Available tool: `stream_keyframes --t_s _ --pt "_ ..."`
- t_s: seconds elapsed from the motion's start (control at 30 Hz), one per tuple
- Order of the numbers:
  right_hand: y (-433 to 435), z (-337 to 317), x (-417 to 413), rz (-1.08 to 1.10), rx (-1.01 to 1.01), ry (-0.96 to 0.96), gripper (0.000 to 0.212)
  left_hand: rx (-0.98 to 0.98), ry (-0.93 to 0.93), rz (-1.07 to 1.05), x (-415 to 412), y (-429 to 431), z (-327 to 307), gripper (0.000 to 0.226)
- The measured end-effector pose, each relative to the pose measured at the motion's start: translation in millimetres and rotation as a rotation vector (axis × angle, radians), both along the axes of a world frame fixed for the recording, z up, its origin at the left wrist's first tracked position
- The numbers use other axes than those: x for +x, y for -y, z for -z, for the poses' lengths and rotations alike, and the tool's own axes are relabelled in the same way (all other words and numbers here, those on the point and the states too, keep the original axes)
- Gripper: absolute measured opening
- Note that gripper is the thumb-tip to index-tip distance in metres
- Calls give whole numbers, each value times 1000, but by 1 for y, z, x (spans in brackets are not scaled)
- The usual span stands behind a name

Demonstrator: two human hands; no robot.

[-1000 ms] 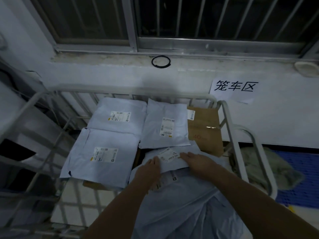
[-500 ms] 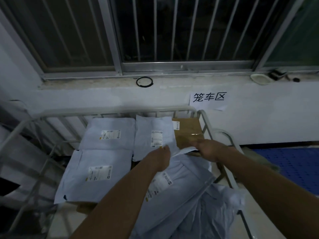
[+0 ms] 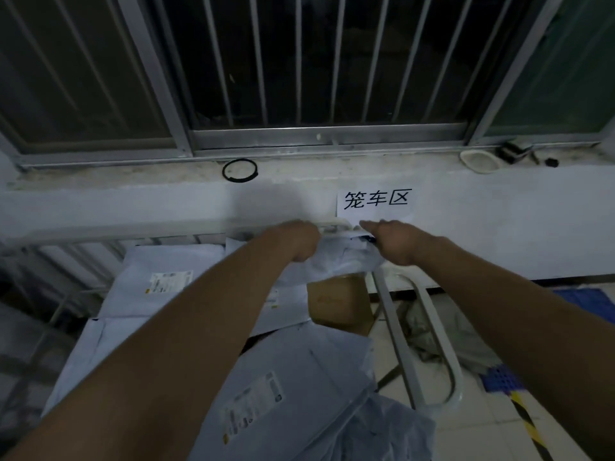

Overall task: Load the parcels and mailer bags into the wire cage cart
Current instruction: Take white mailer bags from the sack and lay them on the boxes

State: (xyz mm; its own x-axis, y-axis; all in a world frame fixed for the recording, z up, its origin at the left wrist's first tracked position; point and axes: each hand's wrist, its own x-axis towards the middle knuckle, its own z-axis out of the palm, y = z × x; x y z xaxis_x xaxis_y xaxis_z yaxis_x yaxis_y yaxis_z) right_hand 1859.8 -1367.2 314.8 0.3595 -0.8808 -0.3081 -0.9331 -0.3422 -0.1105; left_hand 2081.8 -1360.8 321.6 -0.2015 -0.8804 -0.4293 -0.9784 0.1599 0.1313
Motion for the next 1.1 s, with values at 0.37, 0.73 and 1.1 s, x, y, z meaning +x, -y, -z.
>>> stream_keyframes --t_s 0.37,0.73,1.1 --pt "71 85 8 -100 -59 -68 73 -257 150 97 20 63 104 72" --pt "12 240 15 -102 286 -399 40 207 54 89 39 5 272 90" --pt "33 310 48 59 331 -119 71 111 23 43 19 28 325 75"
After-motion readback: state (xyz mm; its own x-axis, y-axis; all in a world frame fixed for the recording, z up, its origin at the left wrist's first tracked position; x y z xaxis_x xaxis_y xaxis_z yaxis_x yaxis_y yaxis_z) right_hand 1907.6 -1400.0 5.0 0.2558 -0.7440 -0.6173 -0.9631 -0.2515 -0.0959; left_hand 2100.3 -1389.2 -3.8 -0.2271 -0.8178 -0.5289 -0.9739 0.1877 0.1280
